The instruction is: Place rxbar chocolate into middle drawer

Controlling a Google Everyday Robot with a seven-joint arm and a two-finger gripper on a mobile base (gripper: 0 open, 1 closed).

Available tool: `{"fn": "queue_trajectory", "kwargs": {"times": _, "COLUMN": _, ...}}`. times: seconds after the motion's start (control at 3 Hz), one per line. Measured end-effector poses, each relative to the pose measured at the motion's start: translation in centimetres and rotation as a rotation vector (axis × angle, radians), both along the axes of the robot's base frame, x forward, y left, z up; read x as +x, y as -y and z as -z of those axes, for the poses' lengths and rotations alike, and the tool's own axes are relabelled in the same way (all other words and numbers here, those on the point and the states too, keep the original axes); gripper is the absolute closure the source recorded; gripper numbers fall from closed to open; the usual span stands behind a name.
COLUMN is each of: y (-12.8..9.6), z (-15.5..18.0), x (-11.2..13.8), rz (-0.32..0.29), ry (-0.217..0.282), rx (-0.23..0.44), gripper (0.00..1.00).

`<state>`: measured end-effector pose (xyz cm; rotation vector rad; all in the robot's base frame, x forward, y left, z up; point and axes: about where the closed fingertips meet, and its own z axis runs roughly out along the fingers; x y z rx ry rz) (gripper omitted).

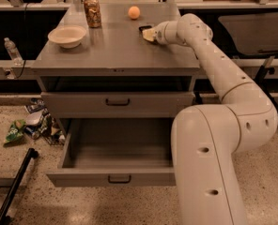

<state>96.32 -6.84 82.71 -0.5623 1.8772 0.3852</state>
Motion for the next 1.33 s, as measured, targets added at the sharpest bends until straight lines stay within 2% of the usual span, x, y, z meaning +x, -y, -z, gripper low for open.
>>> {"fn": "queue_trajectory", "kwargs": {"times": 1.33, "y": -0.02, "z": -0.02, "x": -0.01, "rz": 0.000, "ry": 0.000, "rx": 0.000, "gripper": 1.00}}
